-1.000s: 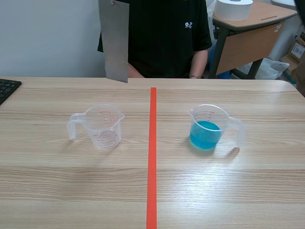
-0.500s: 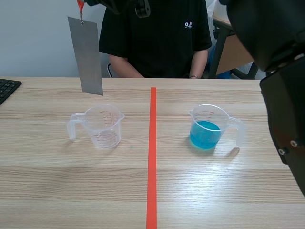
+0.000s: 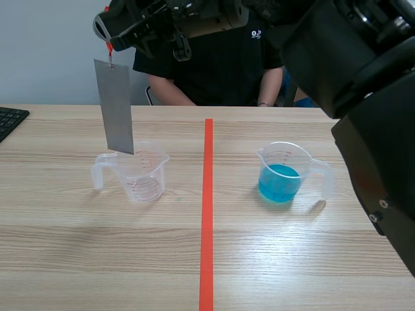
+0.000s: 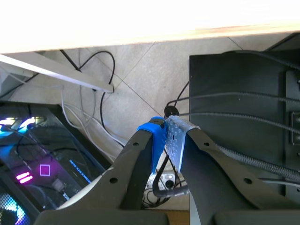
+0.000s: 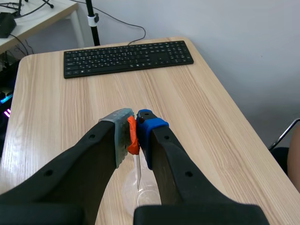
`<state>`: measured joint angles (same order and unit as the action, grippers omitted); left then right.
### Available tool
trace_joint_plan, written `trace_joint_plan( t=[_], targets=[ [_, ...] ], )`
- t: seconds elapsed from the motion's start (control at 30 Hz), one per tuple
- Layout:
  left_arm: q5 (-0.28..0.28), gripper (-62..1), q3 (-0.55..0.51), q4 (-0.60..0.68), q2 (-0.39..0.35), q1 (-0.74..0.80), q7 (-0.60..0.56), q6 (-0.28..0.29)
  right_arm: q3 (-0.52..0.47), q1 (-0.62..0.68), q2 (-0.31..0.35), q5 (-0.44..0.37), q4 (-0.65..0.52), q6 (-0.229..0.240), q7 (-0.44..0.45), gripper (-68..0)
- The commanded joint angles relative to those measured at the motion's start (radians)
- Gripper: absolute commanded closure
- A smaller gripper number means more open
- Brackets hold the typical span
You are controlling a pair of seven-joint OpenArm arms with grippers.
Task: Do the redox reaction experiment.
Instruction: 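Put the plate into the left beaker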
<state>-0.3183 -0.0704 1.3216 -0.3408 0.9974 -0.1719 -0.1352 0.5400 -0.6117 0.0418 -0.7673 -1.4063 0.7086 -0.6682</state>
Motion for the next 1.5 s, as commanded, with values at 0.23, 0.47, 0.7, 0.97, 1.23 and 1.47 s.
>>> trace_joint_plan(
  t=[0.23,0.47,0.7,0.97,1.23,1.47],
  targets=[
    [-0.003,-4.7,0.001,0.007,-0.003,-0.007,-0.01,-0.001,0.005,-0.034,-0.001,0.084,0.086,0.027,0.13,-1.5],
    [-0.004,-4.7,0.001,0.006,-0.003,-0.02,-0.006,-0.001,0.005,-0.034,-0.002,0.138,0.171,0.037,0.222,-1.5],
    [-0.004,-4.7,0.002,0.006,-0.003,-0.02,-0.007,-0.001,0.042,-0.034,-0.003,0.237,0.248,0.037,0.349,-1.5],
    [-0.004,-5.1,0.003,0.006,-0.003,-0.02,-0.007,-0.001,0.088,-0.033,-0.003,0.344,0.342,0.037,0.502,-1.5],
    [-0.004,-21.9,0.003,0.006,0.014,-0.02,-0.011,0.0,0.106,-0.033,-0.003,0.448,0.402,0.037,0.599,-1.5],
    [-0.011,-41.1,0.008,0.006,0.031,-0.02,-0.011,0.0,0.111,-0.028,-0.003,0.474,0.406,0.037,0.604,-2.3]
  ],
)
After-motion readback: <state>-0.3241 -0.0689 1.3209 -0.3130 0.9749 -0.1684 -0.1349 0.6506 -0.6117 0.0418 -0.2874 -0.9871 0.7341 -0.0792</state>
